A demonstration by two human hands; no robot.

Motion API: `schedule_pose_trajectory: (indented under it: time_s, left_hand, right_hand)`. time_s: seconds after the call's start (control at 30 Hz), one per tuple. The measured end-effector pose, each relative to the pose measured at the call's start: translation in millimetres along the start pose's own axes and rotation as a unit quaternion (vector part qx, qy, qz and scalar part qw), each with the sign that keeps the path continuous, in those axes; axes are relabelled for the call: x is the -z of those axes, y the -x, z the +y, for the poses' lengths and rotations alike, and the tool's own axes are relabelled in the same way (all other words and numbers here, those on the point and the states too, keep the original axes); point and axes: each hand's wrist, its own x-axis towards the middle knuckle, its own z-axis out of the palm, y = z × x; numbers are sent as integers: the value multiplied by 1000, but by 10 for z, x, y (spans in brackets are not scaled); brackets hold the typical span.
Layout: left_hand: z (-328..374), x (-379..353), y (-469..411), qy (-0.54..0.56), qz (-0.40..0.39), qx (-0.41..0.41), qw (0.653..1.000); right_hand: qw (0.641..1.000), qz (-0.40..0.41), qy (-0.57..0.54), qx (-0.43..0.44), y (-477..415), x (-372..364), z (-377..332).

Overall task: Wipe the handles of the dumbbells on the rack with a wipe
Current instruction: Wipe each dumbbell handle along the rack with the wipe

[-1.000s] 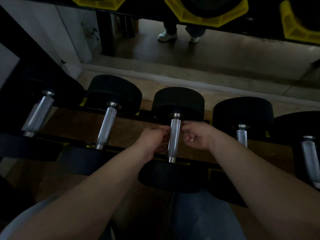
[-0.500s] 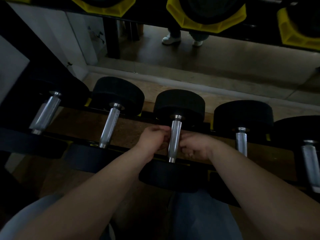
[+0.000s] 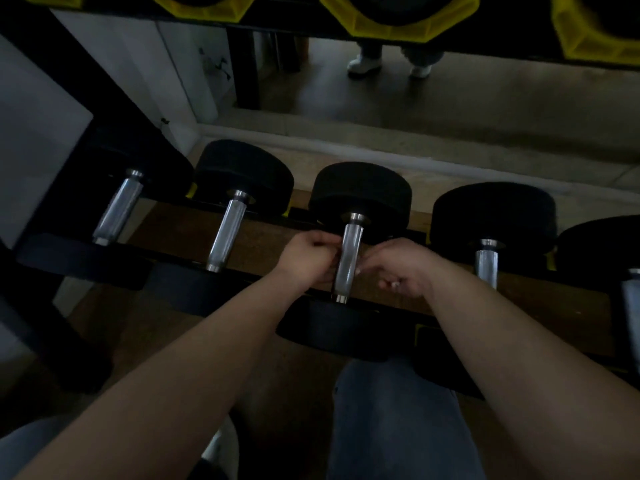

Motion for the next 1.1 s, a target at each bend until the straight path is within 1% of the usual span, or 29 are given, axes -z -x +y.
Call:
schedule_pose_trajectory:
  time_s: [0.07, 0.13, 0.17, 0.27, 0.3, 0.37, 0.47, 0.53, 0.57, 0.63, 0.67, 0.73, 0.8, 0.87, 0.9, 0.93, 0.97, 1.0, 1.03, 1.07, 1.1]
  left_hand:
    - [1, 0, 1, -14, 4, -8, 1000]
    - [7, -5, -13, -27, 7, -14, 1000]
    - [7, -4, -23, -31, 6, -18, 999]
    - [3, 14, -40, -52, 6, -33, 998]
    - [-1, 20, -47, -59, 6, -39, 997]
    - [-1, 26, -49, -77, 3, -56, 995]
    - [-19, 31, -36, -89, 5, -70, 994]
    - [-31, 40, -13, -44, -5, -60, 997]
    - [-27, 58, 7, -4, -15, -52, 999]
    - [-12, 122, 28, 47, -25, -40, 998]
    - [-9, 171, 26, 43, -22, -42, 998]
    - [3, 303, 39, 12, -24, -61, 998]
    - [51, 492, 72, -12, -37, -88, 995]
    - [140, 782, 96, -38, -45, -106, 993]
    - [184, 964, 93, -72, -41, -127, 988]
    - [231, 1169, 85, -144, -29, -169, 975]
    - [258, 1373, 63, -237, -17, -219, 946]
    - [275, 1560, 51, -322, -7, -262, 910]
    - [268, 1726, 22, -383, 1, -295, 875]
    - [246, 1869, -2, -422, 8, -309, 852]
    - [198, 1986, -48, -440, 17, -309, 843]
  right_hand:
    - [995, -34, 94, -25, 59, -54, 14]
    - [992, -3, 124, -19, 123, -80, -27]
    - [993, 29, 118, -6, 142, -78, -54]
    - [990, 127, 10, 65, 183, -57, -109]
    - [985, 149, -5, 87, 204, -62, -110]
    - [977, 165, 48, 124, 270, -91, -88]
    - [964, 139, 180, 136, 382, -173, -32]
    - [954, 131, 232, 139, 441, -227, -7]
    - [951, 137, 234, 150, 467, -249, -14]
    - [951, 160, 188, 187, 498, -294, -75]
    - [954, 165, 149, 203, 502, -325, -128]
    - [959, 156, 72, 225, 502, -413, -259]
    - [959, 148, 25, 240, 505, -544, -391]
    - [956, 153, 10, 250, 480, -719, -510]
    - [955, 155, 15, 252, 456, -823, -566]
    - [955, 157, 25, 252, 429, -941, -625]
    - [953, 161, 38, 253, 389, -1063, -683]
    - [951, 168, 50, 255, 348, -1181, -738]
    - [948, 176, 64, 257, 295, -1297, -788]
    - [945, 183, 77, 259, 253, -1410, -836]
    - [942, 189, 91, 261, 211, -1519, -883]
